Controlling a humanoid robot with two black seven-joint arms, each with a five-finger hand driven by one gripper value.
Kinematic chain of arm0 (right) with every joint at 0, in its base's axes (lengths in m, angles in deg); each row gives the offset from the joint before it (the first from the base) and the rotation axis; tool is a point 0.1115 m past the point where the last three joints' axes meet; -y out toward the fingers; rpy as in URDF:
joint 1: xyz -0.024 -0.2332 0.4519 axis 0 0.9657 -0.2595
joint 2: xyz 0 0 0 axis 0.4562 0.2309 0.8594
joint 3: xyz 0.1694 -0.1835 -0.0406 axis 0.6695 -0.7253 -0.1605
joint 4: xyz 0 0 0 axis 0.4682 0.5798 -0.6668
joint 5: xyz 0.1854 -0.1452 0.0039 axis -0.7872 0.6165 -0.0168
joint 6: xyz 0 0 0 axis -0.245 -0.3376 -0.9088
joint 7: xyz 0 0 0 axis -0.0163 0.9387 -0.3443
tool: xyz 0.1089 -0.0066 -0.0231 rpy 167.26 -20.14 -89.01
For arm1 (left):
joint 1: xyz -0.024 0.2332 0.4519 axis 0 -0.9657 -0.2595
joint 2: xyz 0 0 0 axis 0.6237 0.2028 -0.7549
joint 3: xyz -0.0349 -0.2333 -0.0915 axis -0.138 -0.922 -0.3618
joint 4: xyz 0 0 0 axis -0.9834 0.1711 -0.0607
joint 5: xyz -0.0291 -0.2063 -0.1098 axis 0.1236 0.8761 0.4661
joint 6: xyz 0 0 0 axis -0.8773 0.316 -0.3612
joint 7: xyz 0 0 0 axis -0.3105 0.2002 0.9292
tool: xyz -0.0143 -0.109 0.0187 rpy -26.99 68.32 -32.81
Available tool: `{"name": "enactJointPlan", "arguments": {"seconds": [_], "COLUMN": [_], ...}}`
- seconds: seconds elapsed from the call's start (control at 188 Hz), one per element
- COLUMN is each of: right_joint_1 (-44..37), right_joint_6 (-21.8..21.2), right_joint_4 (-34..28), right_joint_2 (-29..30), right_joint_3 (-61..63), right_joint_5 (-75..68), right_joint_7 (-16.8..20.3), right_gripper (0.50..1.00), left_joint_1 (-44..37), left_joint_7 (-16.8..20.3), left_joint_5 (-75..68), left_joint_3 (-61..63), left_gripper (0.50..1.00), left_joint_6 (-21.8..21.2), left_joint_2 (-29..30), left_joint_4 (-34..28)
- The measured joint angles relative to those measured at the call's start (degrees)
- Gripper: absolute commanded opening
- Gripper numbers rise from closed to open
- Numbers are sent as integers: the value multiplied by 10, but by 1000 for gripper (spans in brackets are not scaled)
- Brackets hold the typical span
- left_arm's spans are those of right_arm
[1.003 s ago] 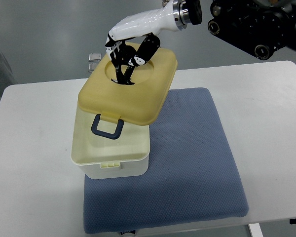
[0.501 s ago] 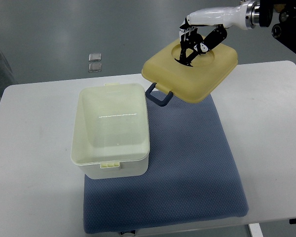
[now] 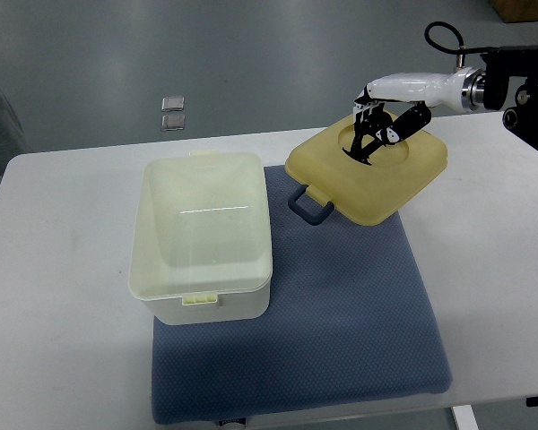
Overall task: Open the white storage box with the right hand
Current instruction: 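Lower the held lid onto the blue mat beside the box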
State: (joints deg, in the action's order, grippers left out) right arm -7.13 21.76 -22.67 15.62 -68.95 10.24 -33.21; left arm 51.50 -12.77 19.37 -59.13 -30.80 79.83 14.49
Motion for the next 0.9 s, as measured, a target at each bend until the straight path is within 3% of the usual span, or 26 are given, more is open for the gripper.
{"name": "enactJointPlan", "arguments": {"seconds": [0.256, 0.901], "right_joint_1": [31, 57], "right_joint_6": [22, 23], "right_joint_4": [0, -7], "right_joint_2": [12, 45], "right_joint_3": [-7, -10], "right_joint_5": [1, 4], "right_joint_7": [0, 0], "right_gripper": [500, 500], "left_joint_1": [0, 0], "left_joint_7": [0, 0], "left_joint_5": [0, 0], "left_joint_3": [0, 0], "left_gripper": [1000, 1000], "left_joint_6": [0, 0], "left_joint_2": [0, 0], "left_joint_4": [0, 0]}}
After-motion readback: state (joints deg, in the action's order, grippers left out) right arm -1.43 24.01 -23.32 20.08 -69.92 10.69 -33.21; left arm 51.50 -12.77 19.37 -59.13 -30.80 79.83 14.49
